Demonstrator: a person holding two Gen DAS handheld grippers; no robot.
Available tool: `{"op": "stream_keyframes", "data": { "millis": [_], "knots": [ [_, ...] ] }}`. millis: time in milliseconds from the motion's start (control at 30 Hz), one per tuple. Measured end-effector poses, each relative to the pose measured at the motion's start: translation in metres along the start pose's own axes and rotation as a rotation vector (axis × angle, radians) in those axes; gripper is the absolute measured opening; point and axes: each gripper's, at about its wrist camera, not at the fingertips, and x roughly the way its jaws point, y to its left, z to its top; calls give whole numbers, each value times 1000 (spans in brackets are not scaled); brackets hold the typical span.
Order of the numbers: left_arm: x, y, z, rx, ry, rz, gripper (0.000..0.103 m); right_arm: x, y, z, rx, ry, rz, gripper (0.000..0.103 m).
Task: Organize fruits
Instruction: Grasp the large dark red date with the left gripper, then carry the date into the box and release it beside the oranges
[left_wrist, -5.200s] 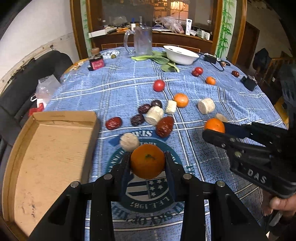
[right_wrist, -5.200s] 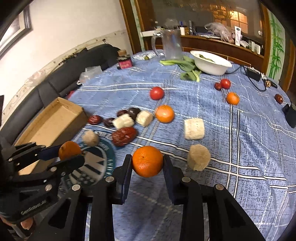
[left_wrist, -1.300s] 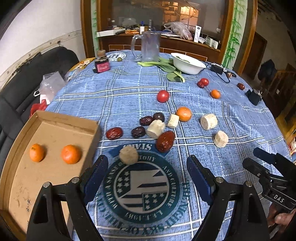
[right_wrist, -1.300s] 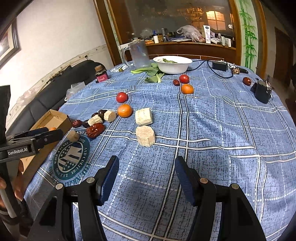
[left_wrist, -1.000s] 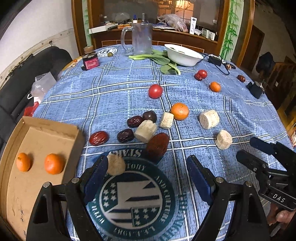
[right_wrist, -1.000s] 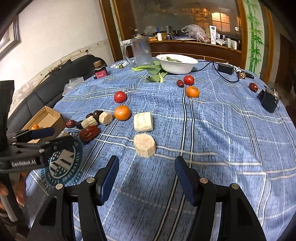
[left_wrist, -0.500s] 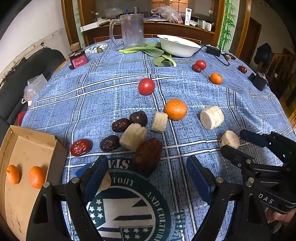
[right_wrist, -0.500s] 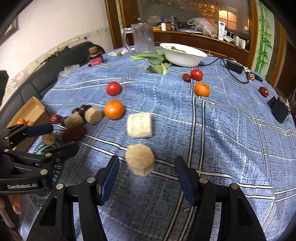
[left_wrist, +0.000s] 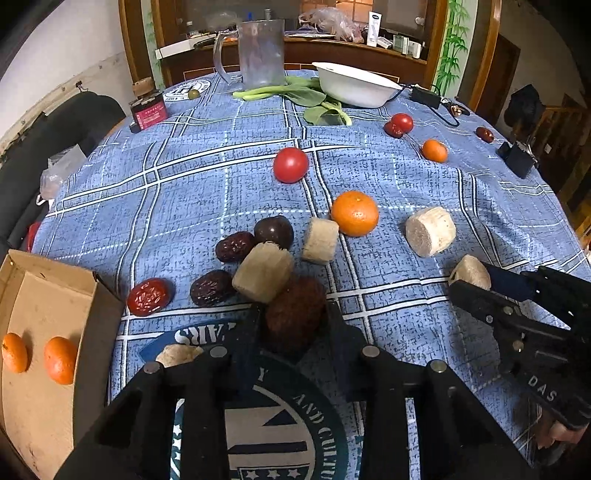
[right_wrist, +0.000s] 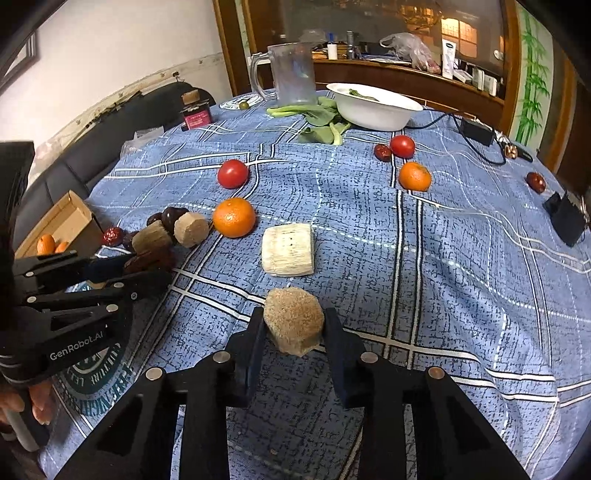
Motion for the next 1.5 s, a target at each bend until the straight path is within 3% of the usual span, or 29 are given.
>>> {"op": "stream_keyframes", "data": {
  "millis": [567,967,1500],
  "knots": [
    [-57,8,-19,-22,-80,27,30,-46,12,-15,66,-74,21,33],
    [-92,25,-34,-25,-125,81,30,-62,61,-22,17,-98,71,34],
    [-134,85,-47,-77,-179,171,30,-66,139,-5,-96,-122,151,34]
  ]
}}
